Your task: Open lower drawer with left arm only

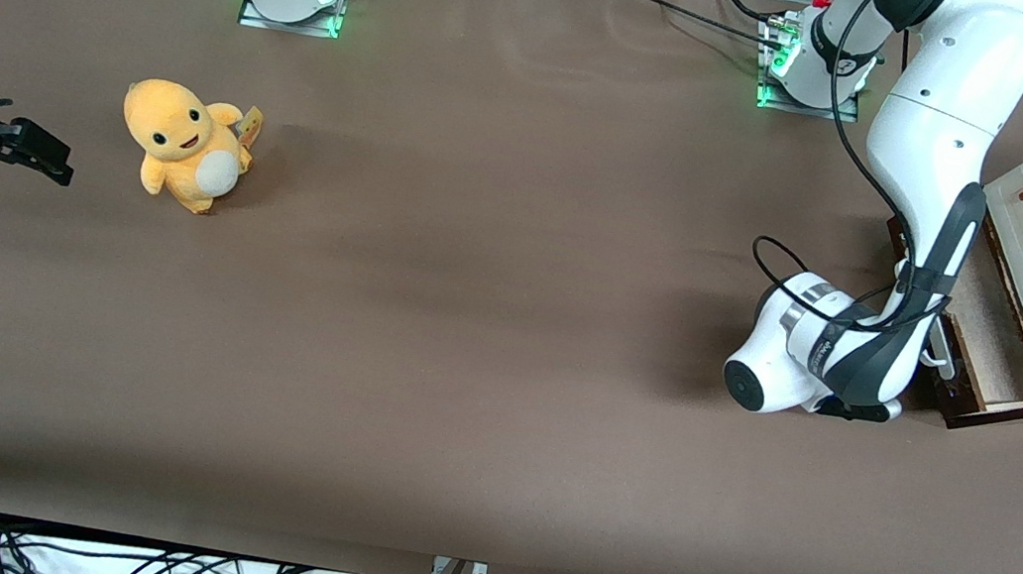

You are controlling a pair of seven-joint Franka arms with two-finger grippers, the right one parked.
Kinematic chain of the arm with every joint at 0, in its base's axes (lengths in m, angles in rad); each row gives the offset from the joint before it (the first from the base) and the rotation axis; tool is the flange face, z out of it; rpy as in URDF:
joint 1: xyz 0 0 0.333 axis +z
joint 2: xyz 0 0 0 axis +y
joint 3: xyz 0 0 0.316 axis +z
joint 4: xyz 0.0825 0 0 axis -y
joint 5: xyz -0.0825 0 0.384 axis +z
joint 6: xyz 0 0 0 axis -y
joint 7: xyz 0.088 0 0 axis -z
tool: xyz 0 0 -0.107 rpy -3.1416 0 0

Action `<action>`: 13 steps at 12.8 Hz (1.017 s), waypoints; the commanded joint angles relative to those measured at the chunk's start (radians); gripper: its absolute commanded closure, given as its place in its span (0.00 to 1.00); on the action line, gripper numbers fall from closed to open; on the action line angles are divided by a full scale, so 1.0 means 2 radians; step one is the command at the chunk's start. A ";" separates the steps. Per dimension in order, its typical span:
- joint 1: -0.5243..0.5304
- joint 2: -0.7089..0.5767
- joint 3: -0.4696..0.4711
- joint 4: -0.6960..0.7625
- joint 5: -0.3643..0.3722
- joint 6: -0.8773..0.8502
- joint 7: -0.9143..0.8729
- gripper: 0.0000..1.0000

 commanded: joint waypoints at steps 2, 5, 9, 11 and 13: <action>-0.001 0.008 0.001 0.077 -0.056 -0.002 0.021 0.00; 0.015 0.003 0.001 0.153 -0.153 -0.003 0.021 0.00; 0.069 -0.032 -0.001 0.209 -0.330 -0.002 0.025 0.00; 0.097 -0.051 0.000 0.223 -0.377 0.008 0.080 0.00; 0.123 -0.118 0.009 0.175 -0.431 0.041 0.188 0.00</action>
